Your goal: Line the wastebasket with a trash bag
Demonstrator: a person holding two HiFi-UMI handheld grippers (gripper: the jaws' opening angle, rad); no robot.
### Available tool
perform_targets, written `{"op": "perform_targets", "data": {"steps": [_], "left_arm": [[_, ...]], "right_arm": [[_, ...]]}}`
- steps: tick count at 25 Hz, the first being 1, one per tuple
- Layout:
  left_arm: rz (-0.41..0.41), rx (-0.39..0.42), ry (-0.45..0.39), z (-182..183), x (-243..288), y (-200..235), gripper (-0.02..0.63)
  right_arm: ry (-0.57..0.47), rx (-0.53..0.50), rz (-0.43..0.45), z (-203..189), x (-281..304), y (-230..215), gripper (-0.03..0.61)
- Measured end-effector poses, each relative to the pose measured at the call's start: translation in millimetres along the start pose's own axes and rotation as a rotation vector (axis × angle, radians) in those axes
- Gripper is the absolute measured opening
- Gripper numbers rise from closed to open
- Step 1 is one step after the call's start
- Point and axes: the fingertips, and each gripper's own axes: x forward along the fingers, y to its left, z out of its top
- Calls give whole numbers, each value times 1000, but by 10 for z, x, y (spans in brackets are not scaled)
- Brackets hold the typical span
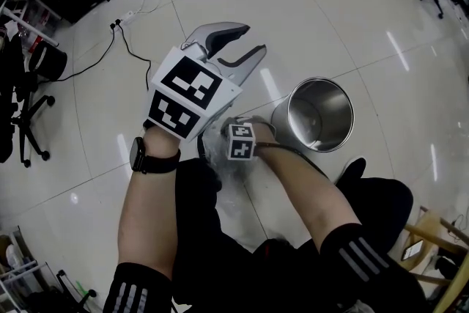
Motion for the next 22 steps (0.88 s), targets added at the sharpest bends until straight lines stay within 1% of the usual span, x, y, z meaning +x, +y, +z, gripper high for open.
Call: {"op": "perform_targets", "data": {"steps": [3, 6, 9, 11, 13, 15, 18, 20, 22], "left_arm": [[-3, 6, -3, 28, 20, -29, 150], [-5, 11, -9, 62, 50, -36, 150], [-8, 12, -15, 103, 95, -64, 150], [-14, 17, -15, 131, 127, -106, 150], [-20, 28, -19, 172, 176, -150, 150], [-26, 38, -21, 210, 228, -192, 150], [-26, 41, -13, 223, 284, -232, 150], [-32, 37, -5, 217, 323, -268, 150], [-42, 42, 2, 213, 384, -313, 162]], "right_arm": [[-27, 13, -17, 36, -200, -18, 8], [-78, 31, -62, 98, -581, -153, 8], [-109, 28, -141, 84, -1113, -400, 8], [-141, 29, -205, 70, -1557, -575, 8], [-173, 50, -274, 24, -2053, -737, 8], [-188, 82, -345, -92, -2526, -870, 8], [-175, 121, -432, -364, -3080, -957, 8], [-150, 138, -471, -593, -3356, -944, 8], [-125, 182, -482, -848, -3558, -892, 8]]}}
